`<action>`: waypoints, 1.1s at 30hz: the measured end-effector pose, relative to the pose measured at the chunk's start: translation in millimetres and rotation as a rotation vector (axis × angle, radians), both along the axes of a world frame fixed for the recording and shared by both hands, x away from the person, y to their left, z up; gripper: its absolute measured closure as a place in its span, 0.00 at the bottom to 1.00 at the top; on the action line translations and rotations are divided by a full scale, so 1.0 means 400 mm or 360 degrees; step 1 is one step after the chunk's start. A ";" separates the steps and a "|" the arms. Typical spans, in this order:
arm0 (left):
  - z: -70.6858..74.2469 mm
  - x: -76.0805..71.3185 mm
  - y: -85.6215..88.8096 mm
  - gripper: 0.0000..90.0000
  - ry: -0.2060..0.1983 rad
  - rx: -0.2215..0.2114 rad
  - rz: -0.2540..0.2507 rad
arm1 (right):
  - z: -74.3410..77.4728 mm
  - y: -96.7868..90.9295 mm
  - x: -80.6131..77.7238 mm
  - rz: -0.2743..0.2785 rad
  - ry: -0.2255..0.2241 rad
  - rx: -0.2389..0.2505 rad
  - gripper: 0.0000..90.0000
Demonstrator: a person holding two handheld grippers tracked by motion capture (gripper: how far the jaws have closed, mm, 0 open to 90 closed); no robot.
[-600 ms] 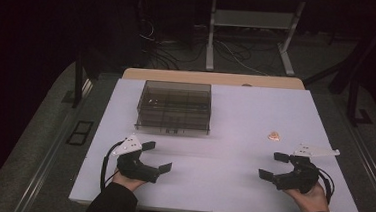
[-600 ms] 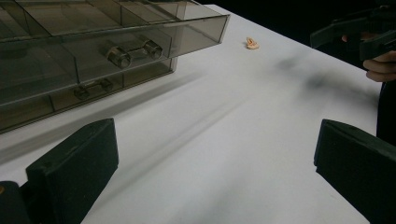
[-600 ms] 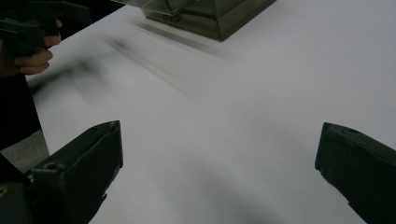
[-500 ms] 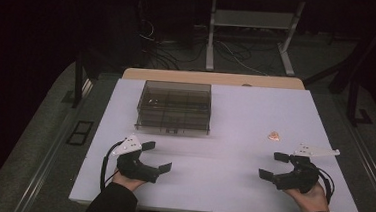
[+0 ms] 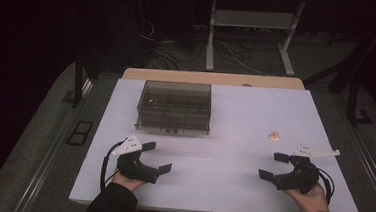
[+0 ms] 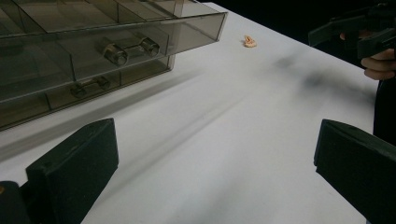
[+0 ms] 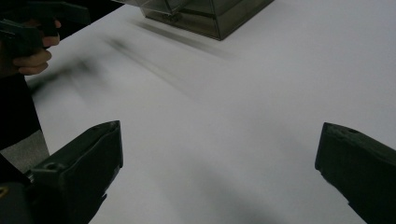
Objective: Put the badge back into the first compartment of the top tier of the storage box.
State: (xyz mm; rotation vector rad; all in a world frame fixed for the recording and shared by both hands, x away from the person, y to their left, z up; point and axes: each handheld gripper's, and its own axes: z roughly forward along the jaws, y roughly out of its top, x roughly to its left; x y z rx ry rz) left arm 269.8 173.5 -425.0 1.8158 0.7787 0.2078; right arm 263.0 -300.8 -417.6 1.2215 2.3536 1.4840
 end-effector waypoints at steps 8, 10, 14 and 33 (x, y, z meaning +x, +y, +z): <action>-0.002 -0.002 0.001 0.00 0.0007 0.0005 0.0001 | -0.001 0.005 0.000 0.0016 0.0019 -0.0007 0.00; -0.003 -0.001 0.001 0.00 0.0008 0.0011 0.0007 | -0.002 0.006 0.000 0.0018 0.0017 -0.0020 0.00; -0.005 -0.001 0.003 0.00 0.0019 0.0015 0.0014 | 0.013 0.013 0.000 0.0042 0.0030 -0.0076 0.00; -0.004 -0.005 0.006 0.00 0.0017 0.0006 0.0029 | 0.084 0.001 0.030 0.0088 0.0040 -0.0140 0.00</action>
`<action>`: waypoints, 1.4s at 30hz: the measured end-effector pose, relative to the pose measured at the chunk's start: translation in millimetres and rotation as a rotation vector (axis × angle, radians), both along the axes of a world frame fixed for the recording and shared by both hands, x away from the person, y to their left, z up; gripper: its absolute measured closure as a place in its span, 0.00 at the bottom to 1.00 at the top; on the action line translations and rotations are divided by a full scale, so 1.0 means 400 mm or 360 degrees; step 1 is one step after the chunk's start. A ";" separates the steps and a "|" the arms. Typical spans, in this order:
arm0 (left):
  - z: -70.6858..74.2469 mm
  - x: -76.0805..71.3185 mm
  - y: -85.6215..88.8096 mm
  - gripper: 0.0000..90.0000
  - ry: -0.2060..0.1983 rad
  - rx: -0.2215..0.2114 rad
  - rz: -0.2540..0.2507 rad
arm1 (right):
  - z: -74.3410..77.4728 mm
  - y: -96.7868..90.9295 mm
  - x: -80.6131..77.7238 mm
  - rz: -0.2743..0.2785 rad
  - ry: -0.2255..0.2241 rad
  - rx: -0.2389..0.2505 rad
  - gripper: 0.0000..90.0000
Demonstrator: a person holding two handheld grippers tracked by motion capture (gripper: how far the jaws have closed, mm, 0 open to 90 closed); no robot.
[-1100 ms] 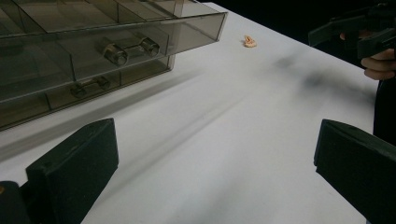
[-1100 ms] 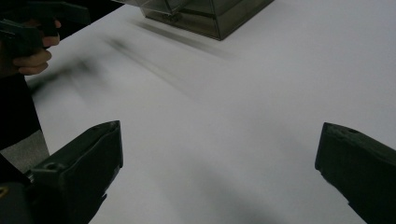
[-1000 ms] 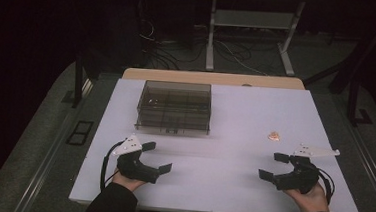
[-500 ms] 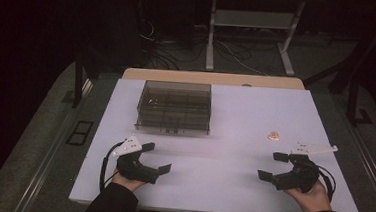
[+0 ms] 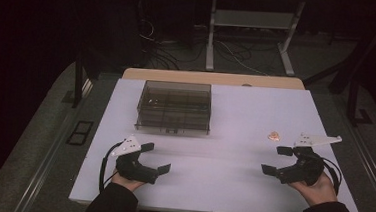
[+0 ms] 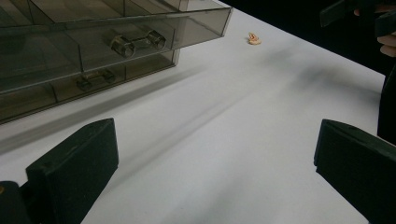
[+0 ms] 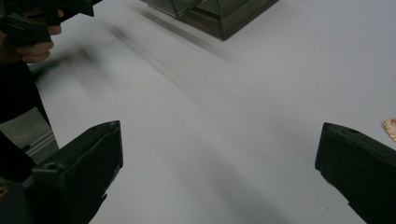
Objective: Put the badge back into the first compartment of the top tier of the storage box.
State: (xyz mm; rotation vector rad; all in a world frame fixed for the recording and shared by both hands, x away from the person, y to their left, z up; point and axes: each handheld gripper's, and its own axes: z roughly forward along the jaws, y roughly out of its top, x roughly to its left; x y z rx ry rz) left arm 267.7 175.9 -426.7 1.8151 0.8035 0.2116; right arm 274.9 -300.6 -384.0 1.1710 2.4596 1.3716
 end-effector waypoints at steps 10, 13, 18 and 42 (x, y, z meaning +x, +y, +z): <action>0.001 -0.001 0.001 0.00 0.0000 -0.0005 0.0003 | 0.023 -0.013 0.014 0.0025 0.0010 -0.0013 0.00; 0.000 -0.001 0.000 0.00 0.0002 -0.0002 -0.0002 | 0.031 -0.012 0.019 0.0045 0.0030 -0.0029 0.00; 0.000 0.000 0.001 0.00 0.0002 0.0000 -0.0002 | 0.042 -0.013 0.035 0.0061 0.0053 -0.0047 0.00; 0.000 0.000 0.001 0.00 0.0002 -0.0001 -0.0006 | 0.083 -0.046 0.113 0.0035 0.0096 -0.0049 0.00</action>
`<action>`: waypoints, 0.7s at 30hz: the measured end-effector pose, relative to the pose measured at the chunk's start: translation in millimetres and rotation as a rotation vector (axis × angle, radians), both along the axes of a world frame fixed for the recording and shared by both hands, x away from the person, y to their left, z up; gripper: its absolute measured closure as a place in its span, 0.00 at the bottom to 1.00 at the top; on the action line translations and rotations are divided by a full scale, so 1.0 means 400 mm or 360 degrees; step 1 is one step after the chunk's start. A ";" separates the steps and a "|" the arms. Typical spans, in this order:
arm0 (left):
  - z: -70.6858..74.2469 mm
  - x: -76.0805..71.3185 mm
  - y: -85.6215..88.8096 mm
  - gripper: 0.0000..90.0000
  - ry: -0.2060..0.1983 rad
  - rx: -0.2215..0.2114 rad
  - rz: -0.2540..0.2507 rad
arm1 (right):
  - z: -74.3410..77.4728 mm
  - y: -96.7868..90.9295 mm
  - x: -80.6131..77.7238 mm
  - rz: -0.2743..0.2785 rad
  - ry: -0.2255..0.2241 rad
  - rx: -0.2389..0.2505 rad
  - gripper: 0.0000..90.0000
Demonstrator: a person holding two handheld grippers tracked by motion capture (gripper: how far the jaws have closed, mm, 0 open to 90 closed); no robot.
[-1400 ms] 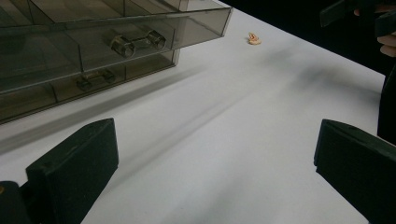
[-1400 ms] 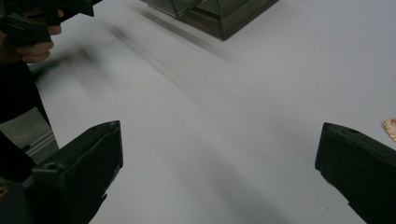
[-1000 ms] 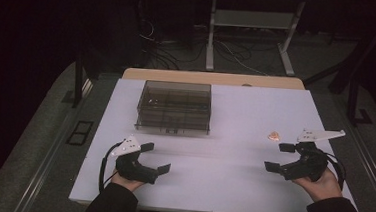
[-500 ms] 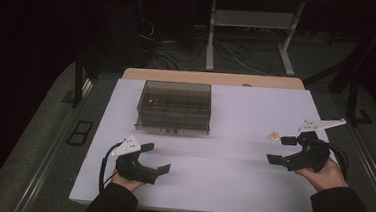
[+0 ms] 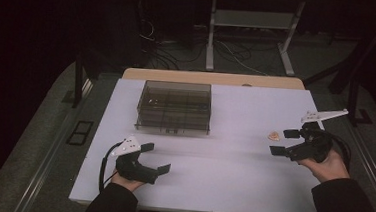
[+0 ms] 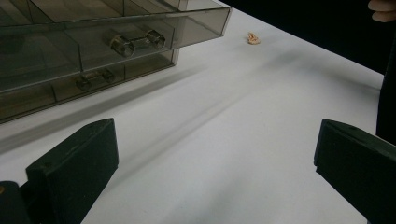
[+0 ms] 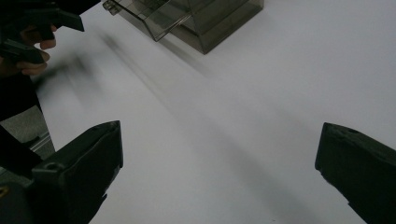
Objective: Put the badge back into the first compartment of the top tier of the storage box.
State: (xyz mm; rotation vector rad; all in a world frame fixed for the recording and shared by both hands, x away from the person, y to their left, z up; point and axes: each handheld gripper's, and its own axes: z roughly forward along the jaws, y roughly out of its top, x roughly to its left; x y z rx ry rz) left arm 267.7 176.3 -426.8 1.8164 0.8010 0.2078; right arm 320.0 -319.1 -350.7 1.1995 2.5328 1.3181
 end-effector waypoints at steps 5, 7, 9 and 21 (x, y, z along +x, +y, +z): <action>0.000 0.000 0.000 0.00 0.0000 0.0001 -0.0001 | -0.001 -0.009 0.011 -0.0015 0.0016 0.0006 0.00; 0.000 0.000 0.000 0.00 0.0000 0.0000 -0.0001 | -0.002 -0.013 0.018 -0.0014 0.0020 0.0003 0.00; 0.000 0.000 0.000 0.00 0.0000 0.0000 -0.0002 | -0.003 -0.017 0.026 -0.0022 0.0026 0.0010 0.00; 0.000 0.002 0.002 0.00 0.0008 -0.0026 0.0000 | -0.023 -0.036 0.061 -0.0047 0.0070 0.0022 0.00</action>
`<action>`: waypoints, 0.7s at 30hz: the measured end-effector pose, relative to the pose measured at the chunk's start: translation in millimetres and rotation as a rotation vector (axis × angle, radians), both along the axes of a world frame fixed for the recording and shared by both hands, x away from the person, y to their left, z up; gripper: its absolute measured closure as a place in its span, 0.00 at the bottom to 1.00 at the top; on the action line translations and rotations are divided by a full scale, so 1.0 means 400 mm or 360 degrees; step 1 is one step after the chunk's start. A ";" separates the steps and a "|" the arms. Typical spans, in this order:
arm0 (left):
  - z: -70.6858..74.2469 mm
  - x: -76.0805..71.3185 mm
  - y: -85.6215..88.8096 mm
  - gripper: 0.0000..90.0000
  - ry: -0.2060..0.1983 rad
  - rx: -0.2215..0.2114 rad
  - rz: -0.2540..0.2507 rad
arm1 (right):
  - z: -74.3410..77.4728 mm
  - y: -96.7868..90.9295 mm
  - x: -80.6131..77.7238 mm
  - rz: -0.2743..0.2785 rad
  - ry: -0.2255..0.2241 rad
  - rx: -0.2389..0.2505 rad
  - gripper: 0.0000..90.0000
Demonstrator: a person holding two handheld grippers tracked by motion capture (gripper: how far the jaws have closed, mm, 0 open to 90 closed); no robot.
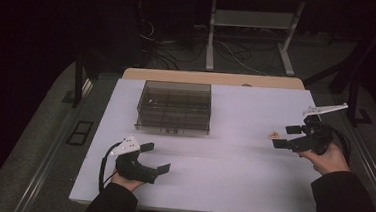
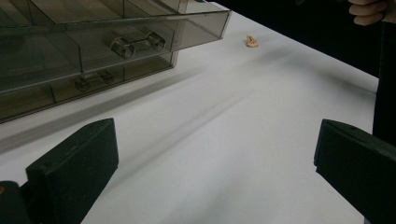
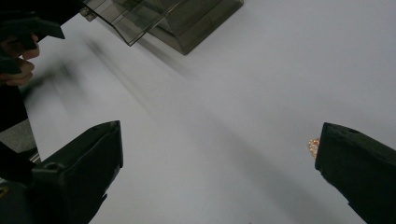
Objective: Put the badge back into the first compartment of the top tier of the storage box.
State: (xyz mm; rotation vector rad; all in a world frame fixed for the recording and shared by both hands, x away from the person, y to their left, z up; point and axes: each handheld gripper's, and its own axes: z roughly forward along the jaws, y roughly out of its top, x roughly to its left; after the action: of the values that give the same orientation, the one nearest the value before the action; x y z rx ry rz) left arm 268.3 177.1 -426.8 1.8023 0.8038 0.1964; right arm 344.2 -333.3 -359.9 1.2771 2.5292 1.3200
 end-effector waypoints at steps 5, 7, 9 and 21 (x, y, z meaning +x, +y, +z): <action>0.000 0.000 0.000 0.00 0.0001 0.0003 -0.0003 | -0.012 -0.011 0.014 -0.0032 0.0022 -0.0010 0.00; 0.000 0.000 0.000 0.00 0.0001 0.0003 -0.0004 | -0.018 -0.015 0.021 -0.0041 0.0038 -0.0013 0.00; 0.000 0.000 0.000 0.00 0.0000 0.0004 -0.0005 | -0.025 -0.020 0.029 -0.0052 0.0052 -0.0017 0.00; -0.001 0.000 -0.002 0.00 0.0000 0.0002 -0.0011 | -0.052 -0.024 0.063 -0.0063 0.0078 -0.0015 0.00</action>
State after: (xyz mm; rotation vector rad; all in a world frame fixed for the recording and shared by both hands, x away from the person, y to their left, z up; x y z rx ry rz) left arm 268.5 176.5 -427.0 1.8061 0.7977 0.1927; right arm 369.5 -342.9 -380.7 1.3667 2.5246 1.2836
